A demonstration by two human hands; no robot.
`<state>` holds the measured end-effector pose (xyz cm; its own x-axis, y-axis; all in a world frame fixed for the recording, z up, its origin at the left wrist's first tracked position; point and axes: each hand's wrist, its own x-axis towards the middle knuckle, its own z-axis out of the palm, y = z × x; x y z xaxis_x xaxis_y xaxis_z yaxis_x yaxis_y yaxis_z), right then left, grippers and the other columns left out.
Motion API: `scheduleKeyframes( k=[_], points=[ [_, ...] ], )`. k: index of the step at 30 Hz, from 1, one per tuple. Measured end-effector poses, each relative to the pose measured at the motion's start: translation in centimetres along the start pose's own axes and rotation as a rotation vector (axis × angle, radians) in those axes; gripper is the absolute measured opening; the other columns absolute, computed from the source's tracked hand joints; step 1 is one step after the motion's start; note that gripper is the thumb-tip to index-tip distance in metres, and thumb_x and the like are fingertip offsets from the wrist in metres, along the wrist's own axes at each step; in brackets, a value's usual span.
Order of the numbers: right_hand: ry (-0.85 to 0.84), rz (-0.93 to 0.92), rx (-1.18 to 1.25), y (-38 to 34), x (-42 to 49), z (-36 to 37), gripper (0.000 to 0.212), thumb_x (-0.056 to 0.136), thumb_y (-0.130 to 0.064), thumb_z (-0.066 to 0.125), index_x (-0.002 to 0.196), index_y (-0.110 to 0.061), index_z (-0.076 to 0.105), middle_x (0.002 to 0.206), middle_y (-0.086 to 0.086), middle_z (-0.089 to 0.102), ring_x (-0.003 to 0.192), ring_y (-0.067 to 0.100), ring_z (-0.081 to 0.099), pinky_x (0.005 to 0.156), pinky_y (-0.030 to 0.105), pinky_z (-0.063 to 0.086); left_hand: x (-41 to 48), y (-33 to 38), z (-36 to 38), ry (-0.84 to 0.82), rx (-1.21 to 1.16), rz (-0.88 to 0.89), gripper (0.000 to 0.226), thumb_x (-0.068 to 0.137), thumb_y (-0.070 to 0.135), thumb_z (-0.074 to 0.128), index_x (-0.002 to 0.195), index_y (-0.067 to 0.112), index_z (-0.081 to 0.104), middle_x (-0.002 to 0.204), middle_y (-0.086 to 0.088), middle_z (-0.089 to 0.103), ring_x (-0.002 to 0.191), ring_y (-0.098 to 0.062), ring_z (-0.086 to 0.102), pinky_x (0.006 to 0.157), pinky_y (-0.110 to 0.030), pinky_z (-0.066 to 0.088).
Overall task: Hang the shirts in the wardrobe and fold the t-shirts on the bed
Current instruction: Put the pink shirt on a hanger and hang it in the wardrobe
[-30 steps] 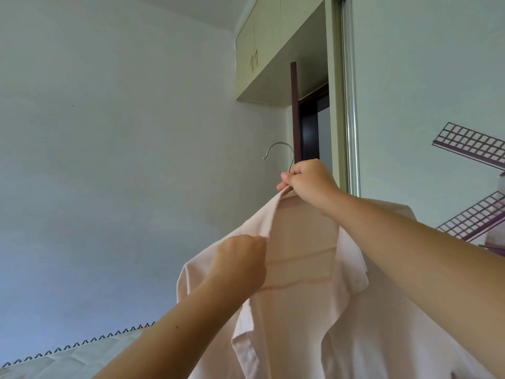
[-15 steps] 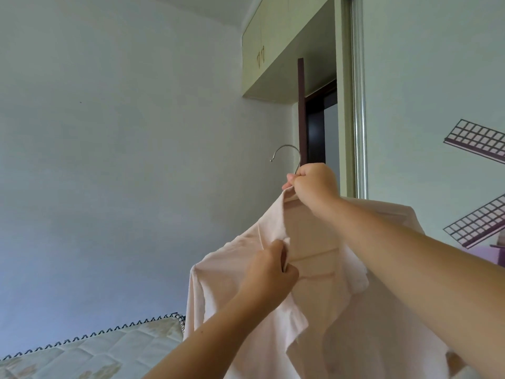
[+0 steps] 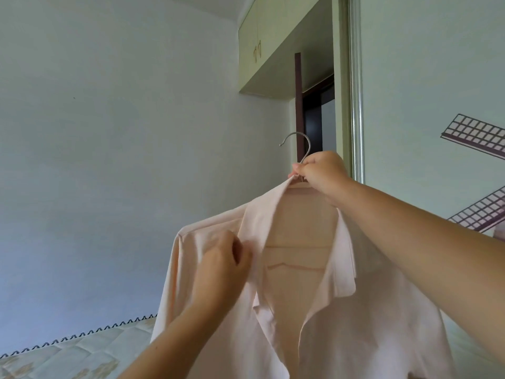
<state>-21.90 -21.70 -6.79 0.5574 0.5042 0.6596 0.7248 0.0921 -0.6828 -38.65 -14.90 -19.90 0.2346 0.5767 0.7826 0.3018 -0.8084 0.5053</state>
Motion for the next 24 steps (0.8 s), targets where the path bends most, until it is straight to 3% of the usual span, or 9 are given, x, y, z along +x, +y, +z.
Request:
scheduleKeyframes(
  k=[3, 5, 8, 13, 15, 17, 20, 22, 24],
  points=[
    [-0.007, -0.019, 0.034, -0.1, 0.1, 0.0, 0.03, 0.091, -0.019, 0.059, 0.061, -0.019, 0.064, 0.092, 0.007, 0.071, 0.082, 0.018, 0.058, 0.073, 0.028, 0.044, 1.0, -1.8, -1.3, 0.224, 0.107, 0.026, 0.022, 0.085, 0.016, 0.054, 0.068, 0.011, 0.041, 0.057, 0.004, 0.044, 0.056, -0.015, 0.039, 0.049, -0.025, 0.029],
    [-0.015, -0.027, 0.063, -0.2, 0.2, 0.2, 0.029, 0.092, -0.019, 0.058, 0.063, -0.018, 0.066, 0.091, 0.006, 0.071, 0.081, 0.016, 0.057, 0.075, 0.028, 0.044, 1.4, -2.7, -1.5, 0.263, 0.161, -0.01, 0.018, 0.086, 0.014, 0.058, 0.078, 0.01, 0.042, 0.066, 0.001, 0.047, 0.066, -0.025, 0.044, 0.056, -0.034, 0.03],
    [0.003, -0.033, 0.098, -0.3, 0.2, 0.5, 0.03, 0.092, -0.018, 0.057, 0.063, -0.018, 0.066, 0.091, 0.007, 0.071, 0.084, 0.017, 0.059, 0.077, 0.029, 0.044, 1.7, -4.0, -1.7, 0.301, 0.265, -0.001, 0.023, 0.082, 0.016, 0.068, 0.093, 0.003, 0.052, 0.081, -0.011, 0.055, 0.069, -0.034, 0.053, 0.063, -0.034, 0.036],
    [-0.044, -0.033, 0.11, -0.7, 0.0, 0.7, 0.029, 0.091, -0.019, 0.058, 0.063, -0.017, 0.067, 0.092, 0.007, 0.071, 0.09, 0.02, 0.062, 0.086, 0.033, 0.048, 2.4, -3.9, -1.2, 0.425, 0.49, 0.338, 0.025, 0.083, 0.023, 0.044, 0.1, 0.007, 0.054, 0.091, -0.012, 0.058, 0.08, -0.028, 0.048, 0.065, -0.037, 0.042],
    [-0.099, -0.036, 0.119, -1.0, -0.3, 1.2, 0.031, 0.09, -0.02, 0.06, 0.06, -0.02, 0.067, 0.091, 0.007, 0.072, 0.094, 0.022, 0.064, 0.092, 0.038, 0.05, 3.5, -2.1, -1.1, 0.328, 0.468, 0.394, 0.033, 0.088, 0.025, 0.037, 0.107, 0.007, 0.057, 0.098, -0.011, 0.061, 0.087, -0.027, 0.05, 0.071, -0.036, 0.042],
    [-0.142, -0.04, 0.128, -1.4, -0.4, 1.4, 0.029, 0.09, -0.018, 0.06, 0.061, -0.018, 0.068, 0.088, 0.008, 0.073, 0.09, 0.023, 0.064, 0.093, 0.039, 0.049, 4.8, 0.1, -1.5, 0.079, 0.402, 0.276, 0.038, 0.095, 0.032, 0.031, 0.106, 0.011, 0.06, 0.099, -0.007, 0.062, 0.094, -0.03, 0.055, 0.079, -0.035, 0.038],
    [-0.237, -0.03, 0.215, -1.6, -0.6, 0.8, 0.025, 0.091, -0.012, 0.059, 0.067, -0.008, 0.067, 0.054, -0.003, 0.066, 0.061, 0.016, 0.055, 0.087, 0.032, 0.049, 6.4, 0.7, -1.3, -0.222, 0.203, 0.062, 0.033, 0.1, 0.035, 0.038, 0.073, 0.019, 0.048, 0.07, 0.004, 0.051, 0.077, -0.025, 0.05, 0.063, -0.03, 0.032],
    [-0.334, -0.028, 0.229, -1.6, -0.8, -0.2, 0.021, 0.093, -0.011, 0.057, 0.076, -0.003, 0.067, 0.042, -0.009, 0.056, 0.045, 0.006, 0.049, 0.071, 0.018, 0.047, 6.5, 0.5, -1.4, -0.215, 0.14, 0.027, 0.038, 0.098, 0.033, 0.044, 0.063, 0.02, 0.041, 0.06, 0.006, 0.044, 0.067, -0.02, 0.044, 0.054, -0.028, 0.029],
    [-0.419, -0.031, 0.138, -1.4, -1.1, -1.2, 0.021, 0.095, -0.018, 0.054, 0.085, -0.007, 0.068, 0.053, -0.008, 0.058, 0.047, 0.003, 0.051, 0.058, 0.014, 0.043, 6.2, 0.2, -1.5, -0.166, 0.149, 0.015, 0.038, 0.098, 0.034, 0.045, 0.063, 0.019, 0.044, 0.059, 0.007, 0.046, 0.067, -0.019, 0.044, 0.056, -0.029, 0.029]
  ],
)
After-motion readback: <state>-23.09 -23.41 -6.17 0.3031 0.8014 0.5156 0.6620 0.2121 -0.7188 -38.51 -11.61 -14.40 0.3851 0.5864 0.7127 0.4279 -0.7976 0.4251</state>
